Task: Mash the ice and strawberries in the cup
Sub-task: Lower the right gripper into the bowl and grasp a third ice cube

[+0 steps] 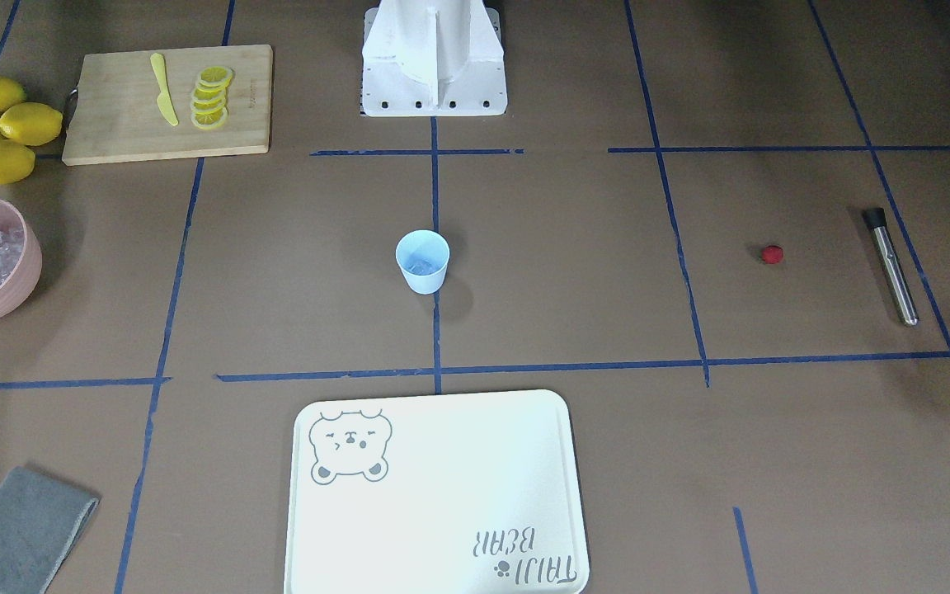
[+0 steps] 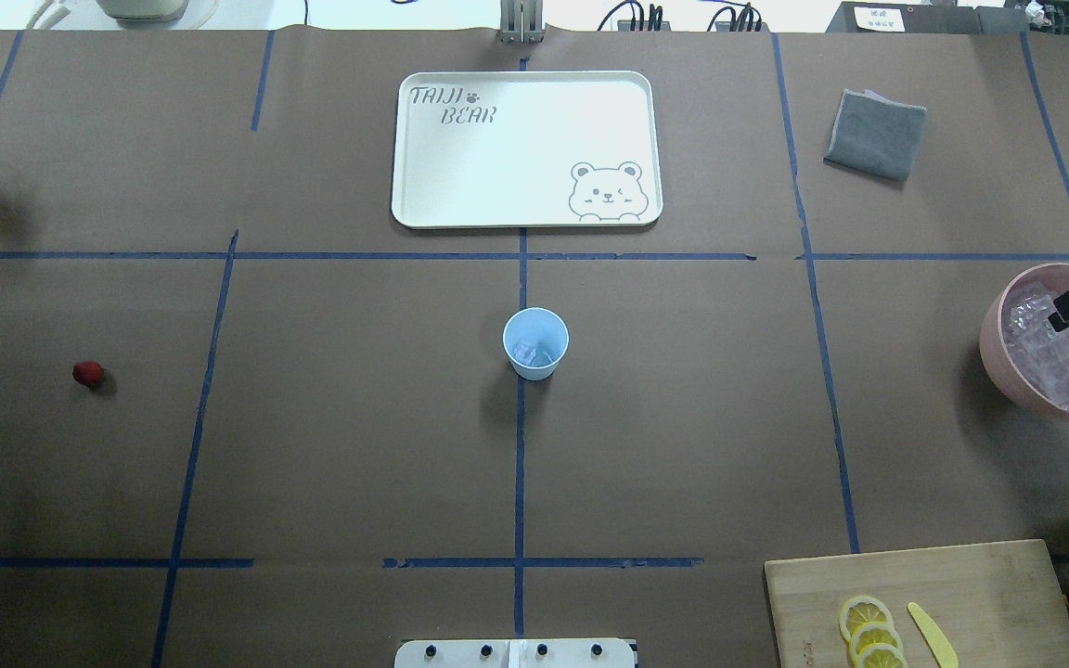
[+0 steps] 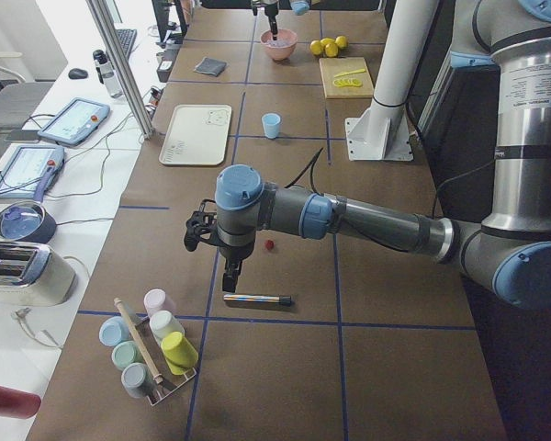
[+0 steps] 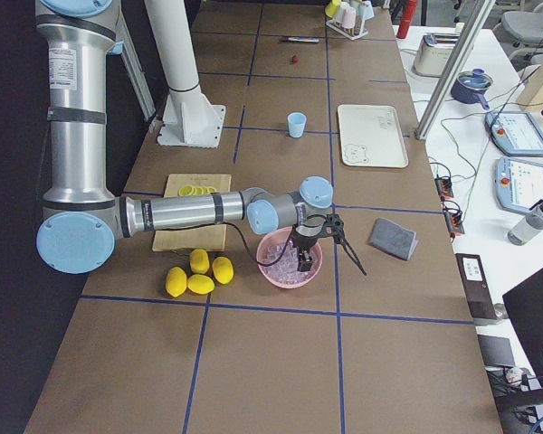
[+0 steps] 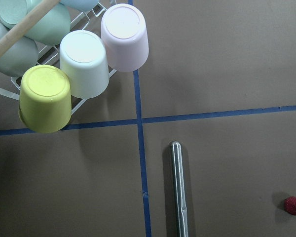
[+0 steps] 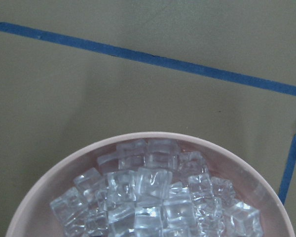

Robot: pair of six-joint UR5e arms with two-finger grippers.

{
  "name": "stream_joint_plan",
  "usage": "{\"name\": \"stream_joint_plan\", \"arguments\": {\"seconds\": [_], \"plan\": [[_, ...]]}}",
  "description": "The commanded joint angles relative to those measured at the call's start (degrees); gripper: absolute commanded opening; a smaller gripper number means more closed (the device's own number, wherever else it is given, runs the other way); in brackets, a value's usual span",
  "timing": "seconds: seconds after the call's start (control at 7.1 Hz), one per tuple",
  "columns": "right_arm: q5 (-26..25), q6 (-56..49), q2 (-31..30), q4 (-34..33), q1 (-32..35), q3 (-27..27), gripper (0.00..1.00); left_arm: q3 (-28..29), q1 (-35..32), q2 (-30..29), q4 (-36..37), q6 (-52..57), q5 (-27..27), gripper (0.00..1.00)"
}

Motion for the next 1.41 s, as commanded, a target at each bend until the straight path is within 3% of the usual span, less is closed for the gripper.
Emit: {"name": "stream_joint_plan", "arguments": {"seconds": [0.0, 0.99, 1.13, 1.27], "plan": [[-0.05, 0.06, 0.13, 0.08, -1.43, -0.58, 0.81, 0.0, 0.0, 0.0, -0.03, 0.0, 0.09, 1.0], [-0.05, -0.29, -0.22, 0.0, -2.5, -0.41, 0.67, -0.09, 0.0, -0.09, -0.12, 0.0, 0.0, 1.0], [-0.05, -0.2, -0.22, 0.0, -2.59, -0.41, 0.55, -0.18, 0.0, -0.09, -0.12, 0.0, 0.0, 1.0], [-0.05, -0.2, -0.05, 0.0, -2.59, -0.41, 0.28, -0.18, 0.0, -0.09, -0.12, 0.0, 0.0, 1.0]]}}
